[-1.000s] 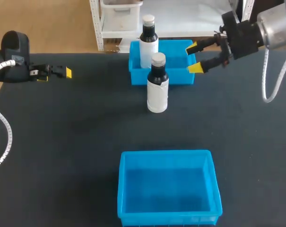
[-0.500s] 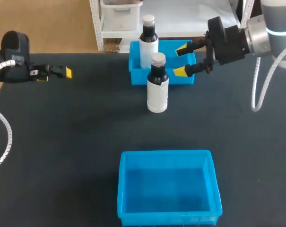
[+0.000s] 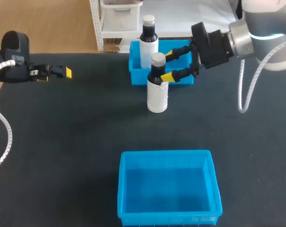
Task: Pick up the bottle, and place it in the far bin if it is heavy, or in the near bin if it is light.
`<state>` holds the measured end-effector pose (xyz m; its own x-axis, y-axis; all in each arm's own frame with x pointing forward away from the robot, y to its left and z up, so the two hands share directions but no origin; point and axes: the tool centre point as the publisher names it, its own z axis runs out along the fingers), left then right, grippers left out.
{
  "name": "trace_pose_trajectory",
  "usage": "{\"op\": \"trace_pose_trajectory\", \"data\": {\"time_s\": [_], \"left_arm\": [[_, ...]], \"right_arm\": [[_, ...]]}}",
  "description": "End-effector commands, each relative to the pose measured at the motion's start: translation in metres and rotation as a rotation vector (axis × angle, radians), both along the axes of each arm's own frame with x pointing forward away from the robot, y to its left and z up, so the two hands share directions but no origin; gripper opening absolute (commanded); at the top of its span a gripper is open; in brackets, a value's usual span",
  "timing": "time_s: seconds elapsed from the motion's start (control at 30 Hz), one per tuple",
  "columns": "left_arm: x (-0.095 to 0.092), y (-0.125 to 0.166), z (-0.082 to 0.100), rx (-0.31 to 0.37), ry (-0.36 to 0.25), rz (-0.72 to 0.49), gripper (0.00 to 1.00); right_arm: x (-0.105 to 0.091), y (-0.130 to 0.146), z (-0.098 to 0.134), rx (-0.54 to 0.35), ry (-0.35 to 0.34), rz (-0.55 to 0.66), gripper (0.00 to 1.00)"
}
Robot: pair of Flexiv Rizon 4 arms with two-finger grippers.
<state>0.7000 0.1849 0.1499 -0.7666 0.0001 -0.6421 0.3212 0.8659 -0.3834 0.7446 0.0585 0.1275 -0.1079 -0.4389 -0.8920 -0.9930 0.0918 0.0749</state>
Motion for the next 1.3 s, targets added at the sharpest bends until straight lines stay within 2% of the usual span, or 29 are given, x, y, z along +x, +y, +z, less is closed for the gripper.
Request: {"op": "trace_pose_trajectory", "data": {"time_s": [0.03, 0.5, 0.63, 0.83, 0.9, 1.0, 1.3], "left_arm": [[0.000, 0.000, 0.000, 0.000, 0.000, 0.000, 1.00], [0.000, 0.000, 0.000, 0.000, 0.000, 0.000, 1.00], [0.000, 0.000, 0.000, 0.000, 0.000, 0.000, 1.00], [0.000, 0.000, 0.000, 0.000, 0.000, 0.000, 1.00], [0.000, 0.000, 0.000, 0.000, 0.000, 0.000, 1.00], [0.000, 0.000, 0.000, 0.000, 0.000, 0.000, 1.00], [0.000, 0.000, 0.000, 0.000, 0.000, 0.000, 1.00]], "right_arm": [[0.005, 0.009, -0.002, -0.006, 0.006, 0.011, 1.00], [0.001, 0.020, -0.007, -0.013, 0.019, 0.025, 1.00], [0.001, 0.021, -0.007, -0.017, 0.019, 0.027, 0.92], [0.002, 0.022, -0.009, -0.020, 0.023, 0.025, 0.92], [0.003, 0.022, -0.010, -0.020, 0.024, 0.024, 0.89], [0.003, 0.023, -0.010, -0.018, 0.025, 0.023, 0.77], [0.002, 0.023, -0.010, -0.017, 0.025, 0.024, 0.50]]}}
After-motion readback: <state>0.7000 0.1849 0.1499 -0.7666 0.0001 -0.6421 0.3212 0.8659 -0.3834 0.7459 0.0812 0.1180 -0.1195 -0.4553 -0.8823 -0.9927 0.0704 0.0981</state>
